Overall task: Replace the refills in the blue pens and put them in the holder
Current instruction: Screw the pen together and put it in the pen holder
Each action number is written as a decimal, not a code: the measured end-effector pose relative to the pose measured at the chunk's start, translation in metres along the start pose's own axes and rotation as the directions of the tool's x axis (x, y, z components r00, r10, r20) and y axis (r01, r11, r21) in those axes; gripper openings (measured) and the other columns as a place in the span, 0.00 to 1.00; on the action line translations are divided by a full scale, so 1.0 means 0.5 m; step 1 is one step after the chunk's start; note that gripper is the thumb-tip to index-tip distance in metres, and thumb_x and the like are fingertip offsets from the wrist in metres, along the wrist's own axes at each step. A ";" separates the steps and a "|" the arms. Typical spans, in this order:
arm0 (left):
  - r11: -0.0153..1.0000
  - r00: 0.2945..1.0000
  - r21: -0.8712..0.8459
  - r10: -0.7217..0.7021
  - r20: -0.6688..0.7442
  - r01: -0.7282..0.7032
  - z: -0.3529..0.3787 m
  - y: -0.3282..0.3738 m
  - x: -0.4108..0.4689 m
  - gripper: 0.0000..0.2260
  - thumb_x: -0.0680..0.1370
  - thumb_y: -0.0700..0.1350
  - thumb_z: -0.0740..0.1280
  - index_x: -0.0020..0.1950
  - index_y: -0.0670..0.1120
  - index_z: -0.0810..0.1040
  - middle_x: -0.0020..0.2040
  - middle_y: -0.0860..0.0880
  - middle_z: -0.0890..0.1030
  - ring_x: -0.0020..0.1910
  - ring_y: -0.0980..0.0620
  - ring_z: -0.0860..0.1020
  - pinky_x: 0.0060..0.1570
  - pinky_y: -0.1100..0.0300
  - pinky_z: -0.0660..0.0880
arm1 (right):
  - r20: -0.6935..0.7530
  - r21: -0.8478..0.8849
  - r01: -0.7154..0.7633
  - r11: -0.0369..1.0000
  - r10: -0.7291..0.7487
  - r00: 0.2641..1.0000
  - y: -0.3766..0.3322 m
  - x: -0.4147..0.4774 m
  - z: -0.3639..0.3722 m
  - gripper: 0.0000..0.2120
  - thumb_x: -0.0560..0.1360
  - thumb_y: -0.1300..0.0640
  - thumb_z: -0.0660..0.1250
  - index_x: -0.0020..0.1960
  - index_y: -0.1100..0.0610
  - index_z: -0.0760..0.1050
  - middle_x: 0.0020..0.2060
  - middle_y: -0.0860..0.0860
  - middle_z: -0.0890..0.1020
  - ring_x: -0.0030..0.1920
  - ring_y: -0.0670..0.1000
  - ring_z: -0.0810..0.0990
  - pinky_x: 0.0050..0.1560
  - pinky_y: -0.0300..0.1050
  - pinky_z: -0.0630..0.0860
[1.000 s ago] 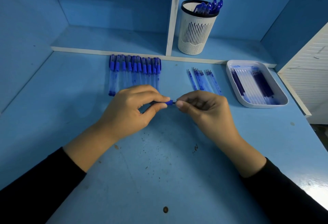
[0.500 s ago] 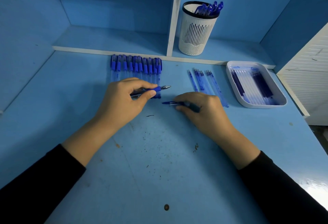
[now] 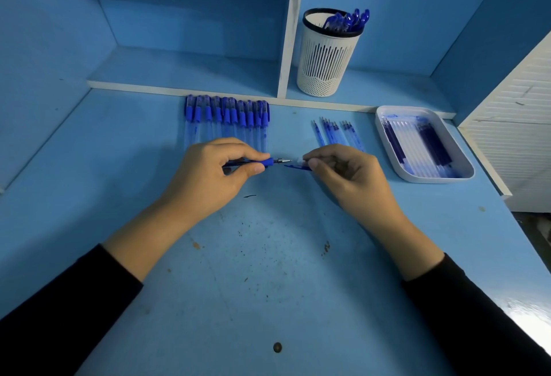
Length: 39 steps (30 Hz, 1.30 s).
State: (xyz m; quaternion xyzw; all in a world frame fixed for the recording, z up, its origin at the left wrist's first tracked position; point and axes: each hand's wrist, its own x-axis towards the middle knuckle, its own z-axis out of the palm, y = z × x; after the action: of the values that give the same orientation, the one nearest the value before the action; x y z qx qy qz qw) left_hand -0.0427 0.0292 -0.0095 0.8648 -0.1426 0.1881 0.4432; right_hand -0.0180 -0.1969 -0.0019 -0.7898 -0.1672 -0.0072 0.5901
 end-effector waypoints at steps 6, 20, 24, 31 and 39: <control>0.997 0.997 0.004 0.072 0.024 -0.072 0.009 0.006 -0.006 0.07 0.74 0.40 0.75 0.50 0.45 0.86 0.44 0.54 0.84 0.43 0.55 0.81 0.43 0.55 0.77 | 0.065 0.004 0.048 0.999 -0.048 0.997 -0.003 -0.006 0.013 0.05 0.77 0.65 0.67 0.49 0.64 0.81 0.30 0.38 0.79 0.29 0.40 0.75 0.33 0.27 0.67; 0.987 0.981 0.011 0.159 -0.110 -0.158 0.025 0.016 -0.016 0.05 0.74 0.38 0.74 0.49 0.44 0.86 0.41 0.51 0.84 0.37 0.53 0.80 0.35 0.54 0.76 | -0.016 0.155 0.089 0.984 -0.087 0.996 -0.013 -0.016 0.039 0.04 0.75 0.65 0.69 0.47 0.59 0.82 0.32 0.39 0.82 0.34 0.39 0.78 0.41 0.29 0.71; 0.989 0.972 -0.002 0.146 -0.185 -0.149 0.032 0.032 0.000 0.05 0.73 0.38 0.75 0.49 0.43 0.86 0.43 0.51 0.84 0.39 0.56 0.81 0.42 0.65 0.77 | -0.132 0.335 0.043 0.941 0.001 0.991 -0.023 -0.013 0.048 0.05 0.75 0.62 0.70 0.48 0.55 0.82 0.36 0.48 0.83 0.39 0.48 0.78 0.45 0.39 0.76; 0.989 0.963 -0.017 0.136 -0.234 -0.144 0.046 0.040 0.008 0.07 0.74 0.39 0.74 0.52 0.41 0.85 0.46 0.54 0.83 0.42 0.60 0.81 0.47 0.68 0.76 | -0.250 0.458 0.069 0.886 0.054 0.967 -0.036 -0.009 0.052 0.11 0.73 0.65 0.72 0.54 0.58 0.80 0.43 0.56 0.83 0.43 0.49 0.80 0.51 0.41 0.77; 0.990 0.962 0.027 0.143 -0.234 -0.141 0.039 0.013 0.027 0.12 0.79 0.41 0.67 0.62 0.42 0.81 0.56 0.52 0.83 0.53 0.63 0.81 0.56 0.68 0.75 | -0.445 0.371 0.193 0.908 -0.009 0.896 -0.052 -0.003 0.010 0.09 0.74 0.67 0.70 0.54 0.62 0.79 0.38 0.47 0.83 0.40 0.43 0.80 0.45 0.34 0.75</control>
State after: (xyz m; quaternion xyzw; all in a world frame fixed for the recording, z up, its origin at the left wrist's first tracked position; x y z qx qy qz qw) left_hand -0.0294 0.0086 -0.0094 0.8261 -0.1498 0.3215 0.4380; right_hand -0.0276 -0.1861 0.0207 -0.6185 -0.0711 -0.1789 0.7618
